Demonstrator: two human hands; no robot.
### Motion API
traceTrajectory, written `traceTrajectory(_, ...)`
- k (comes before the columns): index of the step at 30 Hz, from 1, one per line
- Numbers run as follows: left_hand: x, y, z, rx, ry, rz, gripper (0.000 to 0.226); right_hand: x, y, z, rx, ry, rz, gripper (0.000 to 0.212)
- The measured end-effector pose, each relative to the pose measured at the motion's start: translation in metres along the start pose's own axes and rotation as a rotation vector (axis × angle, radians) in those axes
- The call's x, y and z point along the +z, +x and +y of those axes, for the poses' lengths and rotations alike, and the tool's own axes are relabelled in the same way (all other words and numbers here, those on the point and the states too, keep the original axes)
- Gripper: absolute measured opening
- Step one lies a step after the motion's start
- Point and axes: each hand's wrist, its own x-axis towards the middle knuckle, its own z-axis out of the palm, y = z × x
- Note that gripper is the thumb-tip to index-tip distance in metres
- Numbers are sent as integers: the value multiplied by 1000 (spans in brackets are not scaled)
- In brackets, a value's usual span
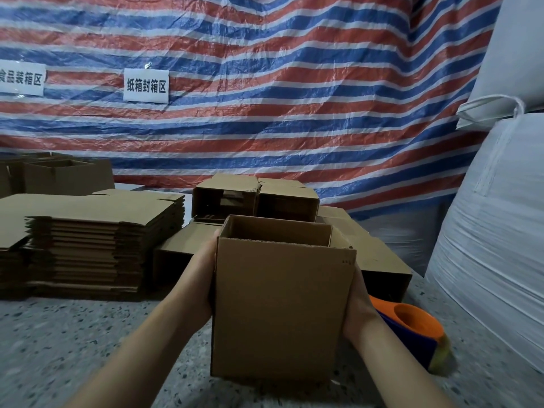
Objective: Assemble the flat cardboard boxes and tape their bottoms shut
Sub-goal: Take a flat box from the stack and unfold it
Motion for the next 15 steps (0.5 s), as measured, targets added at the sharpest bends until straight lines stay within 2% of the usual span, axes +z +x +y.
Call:
traceTrajectory(4, 2, -1, -3, 0, 1, -1, 42, -2, 2, 3, 0, -32, 31, 71)
traceTrajectory(9, -2, -4, -5, -32, -11, -8, 25, -1, 2, 5, -8, -4, 28, 72)
traceTrajectory(12, -2, -2, -3, -2, -25, -24, 52, 0, 0, 5, -11, 5, 18, 71)
traceTrajectory(13, -2, 0, -3, 1, -38, 17, 53, -1, 0, 5, -13, 5, 23, 70)
traceTrajectory(15, -1, 3, -3, 24, -67, 81, 39, -2, 0, 6, -20, 2, 21, 71)
